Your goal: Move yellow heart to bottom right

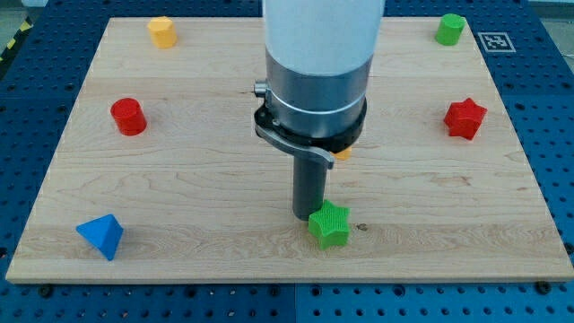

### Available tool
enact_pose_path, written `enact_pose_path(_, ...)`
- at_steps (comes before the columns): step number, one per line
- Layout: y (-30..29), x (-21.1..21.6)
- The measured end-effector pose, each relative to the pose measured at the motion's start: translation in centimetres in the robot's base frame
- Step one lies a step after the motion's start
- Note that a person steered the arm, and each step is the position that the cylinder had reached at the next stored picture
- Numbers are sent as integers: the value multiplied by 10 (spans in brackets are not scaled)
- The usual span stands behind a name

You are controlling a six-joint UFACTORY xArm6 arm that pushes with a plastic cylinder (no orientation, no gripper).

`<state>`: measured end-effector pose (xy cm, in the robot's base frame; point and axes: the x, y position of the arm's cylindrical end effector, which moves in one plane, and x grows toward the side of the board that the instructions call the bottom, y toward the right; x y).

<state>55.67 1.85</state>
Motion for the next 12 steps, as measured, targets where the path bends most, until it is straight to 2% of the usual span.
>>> enact_pose_path(1, -3, -2)
enact_pose_path(2, -28, -56)
enact_pose_path(3, -37, -93)
enact_pose_path(5, 28, -121)
enact_pose_path(9, 48, -84)
enact_pose_path(12, 100, -6)
